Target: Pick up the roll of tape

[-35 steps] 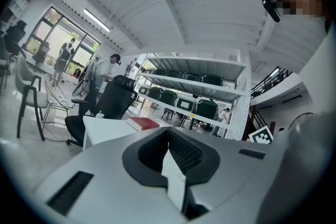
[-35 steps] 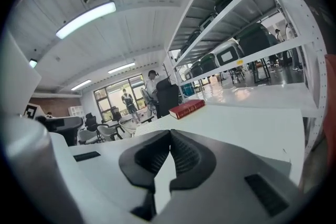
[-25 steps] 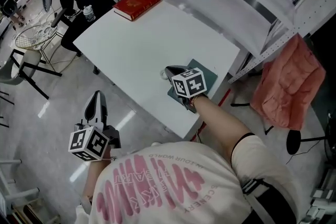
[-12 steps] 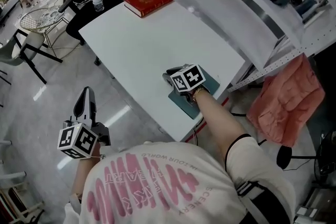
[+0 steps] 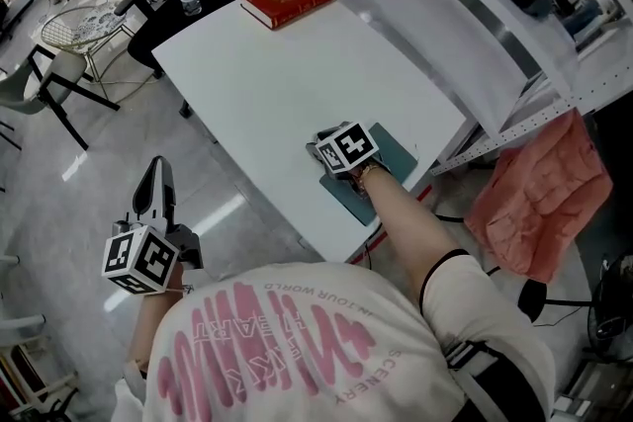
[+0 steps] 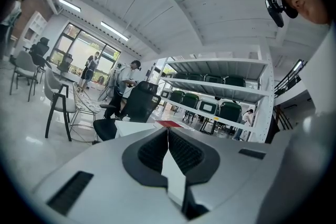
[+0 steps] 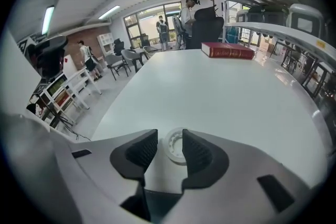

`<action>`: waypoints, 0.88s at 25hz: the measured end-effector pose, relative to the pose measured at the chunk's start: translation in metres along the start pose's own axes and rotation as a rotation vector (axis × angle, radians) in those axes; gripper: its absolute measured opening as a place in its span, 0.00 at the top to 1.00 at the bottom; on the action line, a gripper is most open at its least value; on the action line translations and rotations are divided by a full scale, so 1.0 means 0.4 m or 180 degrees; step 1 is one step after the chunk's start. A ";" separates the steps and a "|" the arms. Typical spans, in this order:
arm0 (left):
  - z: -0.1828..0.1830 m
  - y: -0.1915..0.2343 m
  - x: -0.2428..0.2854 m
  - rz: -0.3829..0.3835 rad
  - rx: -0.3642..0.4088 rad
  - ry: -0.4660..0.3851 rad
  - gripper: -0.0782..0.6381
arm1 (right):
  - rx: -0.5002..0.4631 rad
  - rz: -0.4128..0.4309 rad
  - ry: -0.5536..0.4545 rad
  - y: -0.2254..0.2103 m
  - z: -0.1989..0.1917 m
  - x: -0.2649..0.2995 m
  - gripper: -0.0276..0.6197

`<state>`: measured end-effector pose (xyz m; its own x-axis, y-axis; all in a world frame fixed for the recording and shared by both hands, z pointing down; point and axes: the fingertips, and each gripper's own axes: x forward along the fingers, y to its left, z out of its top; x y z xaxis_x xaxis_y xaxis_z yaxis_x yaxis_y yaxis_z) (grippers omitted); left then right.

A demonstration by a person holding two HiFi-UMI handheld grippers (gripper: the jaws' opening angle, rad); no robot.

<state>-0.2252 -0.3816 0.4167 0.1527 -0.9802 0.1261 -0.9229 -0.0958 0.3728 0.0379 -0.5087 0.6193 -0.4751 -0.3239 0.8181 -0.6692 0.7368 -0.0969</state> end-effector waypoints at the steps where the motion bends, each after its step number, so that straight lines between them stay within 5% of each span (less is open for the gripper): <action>1: 0.001 0.002 0.001 0.0000 -0.0001 -0.0002 0.86 | -0.0007 -0.0017 0.0007 -0.001 0.002 0.001 0.70; 14: -0.031 0.013 0.019 -0.0024 -0.0028 0.0091 0.86 | -0.0278 -0.0241 0.0150 -0.017 0.002 0.009 0.77; 22: -0.070 0.019 0.021 -0.0029 -0.0073 0.0150 0.86 | -0.0116 -0.0232 0.0160 -0.014 -0.008 0.024 0.80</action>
<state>-0.2210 -0.3856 0.4462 0.1781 -0.9700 0.1654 -0.9132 -0.1004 0.3950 0.0389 -0.5143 0.6296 -0.3959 -0.3481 0.8498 -0.6794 0.7336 -0.0160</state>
